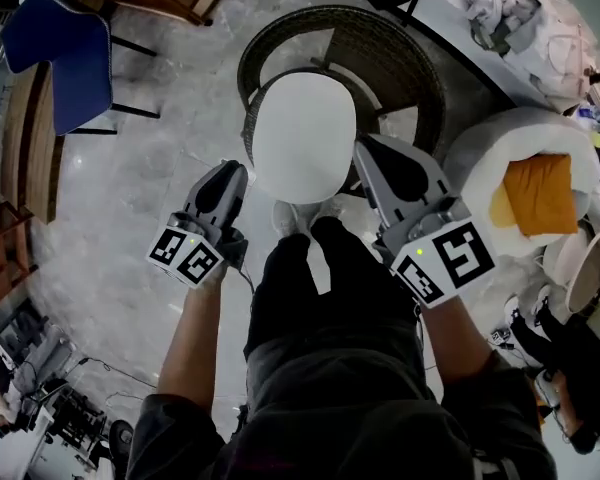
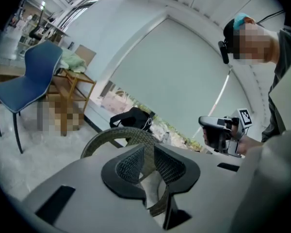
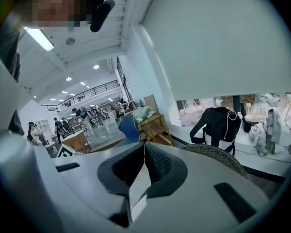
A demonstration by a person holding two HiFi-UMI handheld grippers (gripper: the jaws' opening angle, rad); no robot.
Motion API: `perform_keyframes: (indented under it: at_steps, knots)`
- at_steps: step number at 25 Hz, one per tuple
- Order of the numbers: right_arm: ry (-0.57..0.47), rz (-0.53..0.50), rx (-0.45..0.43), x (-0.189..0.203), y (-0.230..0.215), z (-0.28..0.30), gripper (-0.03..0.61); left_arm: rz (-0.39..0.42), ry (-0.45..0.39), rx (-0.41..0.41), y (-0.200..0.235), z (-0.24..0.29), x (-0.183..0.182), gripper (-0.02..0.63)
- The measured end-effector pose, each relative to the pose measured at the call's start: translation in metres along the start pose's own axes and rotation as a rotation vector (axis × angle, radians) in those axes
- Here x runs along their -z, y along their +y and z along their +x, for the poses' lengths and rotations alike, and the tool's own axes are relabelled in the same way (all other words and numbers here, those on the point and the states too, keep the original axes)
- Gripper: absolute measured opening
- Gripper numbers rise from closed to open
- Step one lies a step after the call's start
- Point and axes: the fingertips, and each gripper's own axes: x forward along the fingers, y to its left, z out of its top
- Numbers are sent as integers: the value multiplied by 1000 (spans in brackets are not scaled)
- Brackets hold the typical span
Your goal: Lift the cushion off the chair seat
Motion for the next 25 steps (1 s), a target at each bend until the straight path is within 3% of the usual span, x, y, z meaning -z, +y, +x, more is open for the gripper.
perform_keyframes:
  at_steps: [17, 25]
  knots:
    - [129, 87, 20, 159, -34, 84, 15, -156, 198, -87, 134, 26, 194, 158]
    - [191, 94, 7, 231, -44, 104, 15, -233, 270, -179, 188, 22, 286, 180]
